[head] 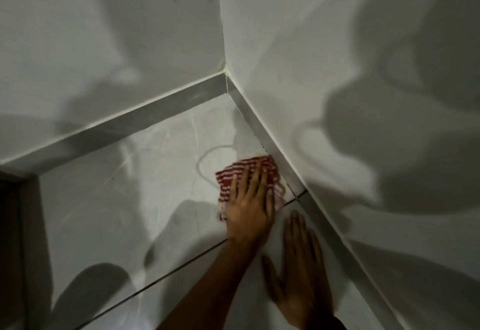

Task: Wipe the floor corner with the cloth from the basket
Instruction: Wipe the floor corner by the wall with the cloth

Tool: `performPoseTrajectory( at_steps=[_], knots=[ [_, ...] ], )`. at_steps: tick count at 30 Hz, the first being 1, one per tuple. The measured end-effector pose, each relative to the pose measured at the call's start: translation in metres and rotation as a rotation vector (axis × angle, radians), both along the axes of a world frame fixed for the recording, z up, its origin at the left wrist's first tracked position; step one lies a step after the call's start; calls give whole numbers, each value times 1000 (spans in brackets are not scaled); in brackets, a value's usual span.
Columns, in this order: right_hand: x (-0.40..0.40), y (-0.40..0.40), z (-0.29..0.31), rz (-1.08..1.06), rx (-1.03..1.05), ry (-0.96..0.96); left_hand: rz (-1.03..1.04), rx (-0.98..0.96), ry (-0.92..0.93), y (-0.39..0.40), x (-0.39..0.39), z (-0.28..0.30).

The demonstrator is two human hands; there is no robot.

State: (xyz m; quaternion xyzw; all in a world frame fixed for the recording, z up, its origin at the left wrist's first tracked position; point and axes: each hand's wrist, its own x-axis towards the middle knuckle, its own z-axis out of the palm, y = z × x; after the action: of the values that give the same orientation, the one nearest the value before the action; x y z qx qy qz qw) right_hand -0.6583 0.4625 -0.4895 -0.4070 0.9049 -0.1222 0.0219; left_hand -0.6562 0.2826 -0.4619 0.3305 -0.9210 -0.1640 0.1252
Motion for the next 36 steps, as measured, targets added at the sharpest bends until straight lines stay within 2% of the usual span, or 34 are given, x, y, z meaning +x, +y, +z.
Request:
performPoseTrajectory(
  at_steps=[2,5,10,15,17,21,26,31,36],
  knots=[
    [1,-2,2,-13,18,-4,66,109,-56,-15,-20,5],
    [2,-3,3,-16,28,-25,50,247,-107,-13,-41,3],
    [1,1,-2,-24,-22,-51,-143,150,-110,6,8,-12],
    [6,-6,3,-114,66,-38,95,249,-136,13,-38,-4],
    [8,-7,3,-133,63,-34,81,232,-140,13,-37,-5],
    [8,-4,-7,-110,18,4,-111,95,-146,-14,-10,-11],
    [9,-5,-15,-117,79,20,50,139,-205,-45,-45,-9],
    [10,-5,-20,-141,33,-18,-180,81,-220,-30,-4,-12],
    [10,-8,-14,-157,67,-12,58,132,-215,-31,-36,-9]
  ],
)
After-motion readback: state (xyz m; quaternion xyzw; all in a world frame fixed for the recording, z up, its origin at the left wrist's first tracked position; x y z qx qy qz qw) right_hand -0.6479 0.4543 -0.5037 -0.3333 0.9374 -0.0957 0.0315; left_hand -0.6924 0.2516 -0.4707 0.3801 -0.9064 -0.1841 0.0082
